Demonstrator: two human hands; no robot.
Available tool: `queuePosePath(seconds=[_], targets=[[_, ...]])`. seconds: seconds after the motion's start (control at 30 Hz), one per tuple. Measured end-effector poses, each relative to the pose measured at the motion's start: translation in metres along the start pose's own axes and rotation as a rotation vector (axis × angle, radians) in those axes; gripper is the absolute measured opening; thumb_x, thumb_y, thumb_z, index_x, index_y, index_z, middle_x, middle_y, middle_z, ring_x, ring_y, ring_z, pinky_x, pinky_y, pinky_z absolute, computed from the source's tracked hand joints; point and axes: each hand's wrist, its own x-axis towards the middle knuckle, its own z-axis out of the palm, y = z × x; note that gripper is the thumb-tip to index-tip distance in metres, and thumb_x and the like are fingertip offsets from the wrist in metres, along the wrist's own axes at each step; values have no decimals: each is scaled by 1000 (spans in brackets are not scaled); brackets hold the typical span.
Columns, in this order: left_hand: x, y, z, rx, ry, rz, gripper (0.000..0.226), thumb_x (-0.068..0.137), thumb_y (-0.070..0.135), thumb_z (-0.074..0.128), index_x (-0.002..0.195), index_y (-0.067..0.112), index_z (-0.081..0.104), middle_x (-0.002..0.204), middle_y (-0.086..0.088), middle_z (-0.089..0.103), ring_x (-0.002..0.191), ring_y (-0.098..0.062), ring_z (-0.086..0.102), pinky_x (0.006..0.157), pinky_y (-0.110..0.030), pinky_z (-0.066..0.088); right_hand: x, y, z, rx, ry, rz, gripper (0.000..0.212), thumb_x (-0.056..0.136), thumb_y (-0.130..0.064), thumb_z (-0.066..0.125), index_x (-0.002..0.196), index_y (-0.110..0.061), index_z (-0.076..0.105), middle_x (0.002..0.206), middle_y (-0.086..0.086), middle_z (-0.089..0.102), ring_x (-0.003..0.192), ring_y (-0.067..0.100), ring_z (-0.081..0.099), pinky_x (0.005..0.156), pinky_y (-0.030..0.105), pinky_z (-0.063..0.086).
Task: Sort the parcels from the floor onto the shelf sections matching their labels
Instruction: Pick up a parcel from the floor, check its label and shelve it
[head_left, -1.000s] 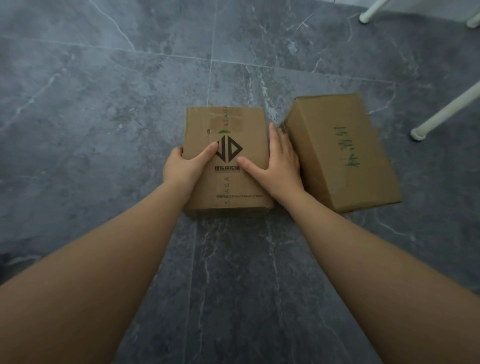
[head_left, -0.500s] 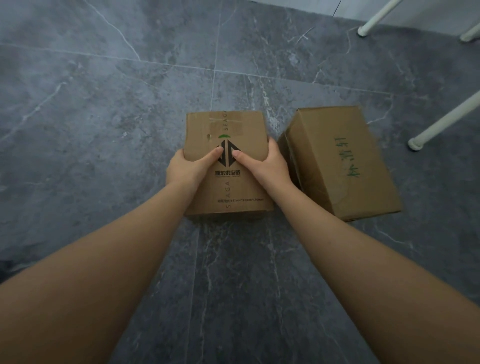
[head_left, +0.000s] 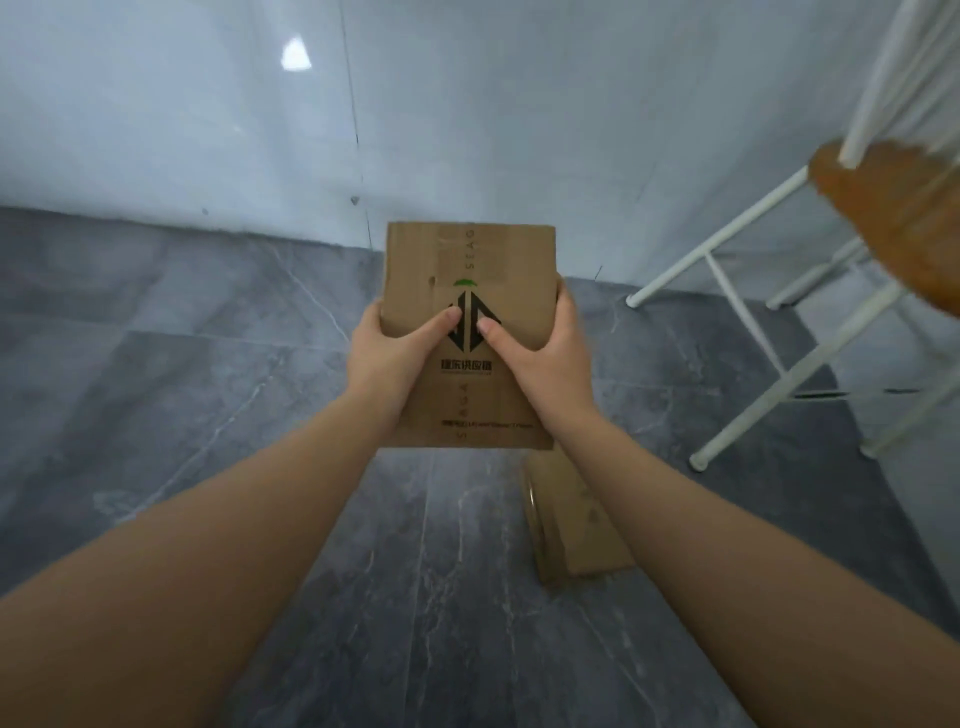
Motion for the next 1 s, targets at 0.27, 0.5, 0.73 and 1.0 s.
queuePosePath(seconds=[0.27,0.5,0.73,1.0], targets=[[-88,350,-25,-95,-40,274,47,70,38,77,108,27,52,91,14,60,83,-4,58,66,-22,47,22,-330,-135,37,119,-266,95,72,-50,73,148,-29,19,144,-6,44,129,14,46,104,41,44],[-189,629,-55,-111,-42,593,59,72,39,75,123,25,50,105,5,61,95,-16,59,81,-31,50,6,-599,-247,142,256,-526,93,71,-51,73,145,-35,19,141,-9,45,125,12,49,103,42,45],[-295,772,-82,-160,22,838,68,70,42,76,129,23,48,109,4,62,97,-16,62,80,-35,54,-50,-751,-324,231,327,-770,94,73,-44,75,148,-29,20,142,-8,45,125,12,49,104,38,44],[-409,794,-66,-207,63,940,68,68,42,77,127,26,49,111,4,61,100,-17,61,87,-39,53,-127,-776,-402,264,330,-891,94,75,-42,75,149,-27,19,144,-6,44,126,12,48,105,36,43]])
